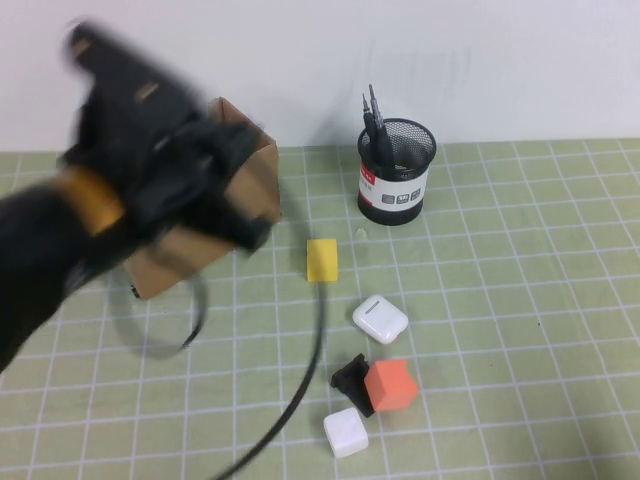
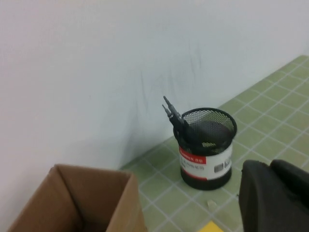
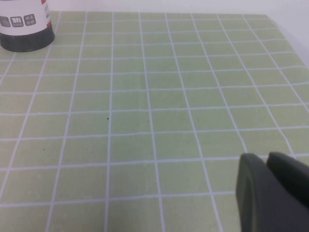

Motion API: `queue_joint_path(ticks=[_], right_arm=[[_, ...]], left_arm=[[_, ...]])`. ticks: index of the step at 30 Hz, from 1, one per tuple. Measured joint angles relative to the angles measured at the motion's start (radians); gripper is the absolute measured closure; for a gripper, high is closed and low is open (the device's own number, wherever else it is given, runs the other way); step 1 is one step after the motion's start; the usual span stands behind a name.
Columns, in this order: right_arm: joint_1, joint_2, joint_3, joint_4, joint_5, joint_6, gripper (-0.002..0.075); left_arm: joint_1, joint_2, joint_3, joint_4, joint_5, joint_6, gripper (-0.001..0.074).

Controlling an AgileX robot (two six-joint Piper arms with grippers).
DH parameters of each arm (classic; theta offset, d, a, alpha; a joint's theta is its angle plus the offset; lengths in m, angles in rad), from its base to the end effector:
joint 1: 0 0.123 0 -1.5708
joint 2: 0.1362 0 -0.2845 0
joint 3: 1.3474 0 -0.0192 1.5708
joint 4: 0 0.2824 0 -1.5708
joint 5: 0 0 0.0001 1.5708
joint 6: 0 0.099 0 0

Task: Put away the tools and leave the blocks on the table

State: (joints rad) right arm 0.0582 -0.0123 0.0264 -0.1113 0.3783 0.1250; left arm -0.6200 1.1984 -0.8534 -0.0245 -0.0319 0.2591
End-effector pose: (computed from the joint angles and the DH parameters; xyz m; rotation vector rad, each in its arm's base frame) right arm 0.0924 0.0013 0.1683 -0.0061 1.8736 0.0164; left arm 0.2506 -0.1788 0.3239 0.7476 1.6430 -0.2746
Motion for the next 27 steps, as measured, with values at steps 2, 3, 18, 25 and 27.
queue_joint_path(ticks=[2, 3, 18, 25, 27], right_arm=[[0.0, 0.0, 0.0, 0.0, 0.0, 0.0, 0.0736], [0.0, 0.0, 0.0, 0.0, 0.0, 0.0, 0.0736], [0.0, 0.0, 0.0, 0.0, 0.0, 0.0, 0.0736], [0.0, 0.0, 0.0, 0.0, 0.0, 0.0, 0.0736], [0.0, 0.0, 0.0, 0.0, 0.0, 0.0, 0.0736]], left_arm=[[0.0, -0.086, 0.074, -0.002, 0.006, -0.005, 0.0736], [0.0, -0.132, 0.103, -0.002, 0.014, -0.007, 0.0736], [0.0, -0.632, 0.164, -0.004, 0.414, -0.066, 0.0736], [0.0, -0.657, 0.165, -0.004, 0.462, -0.073, 0.0738], [0.0, -0.657, 0.165, -0.004, 0.469, -0.073, 0.0738]])
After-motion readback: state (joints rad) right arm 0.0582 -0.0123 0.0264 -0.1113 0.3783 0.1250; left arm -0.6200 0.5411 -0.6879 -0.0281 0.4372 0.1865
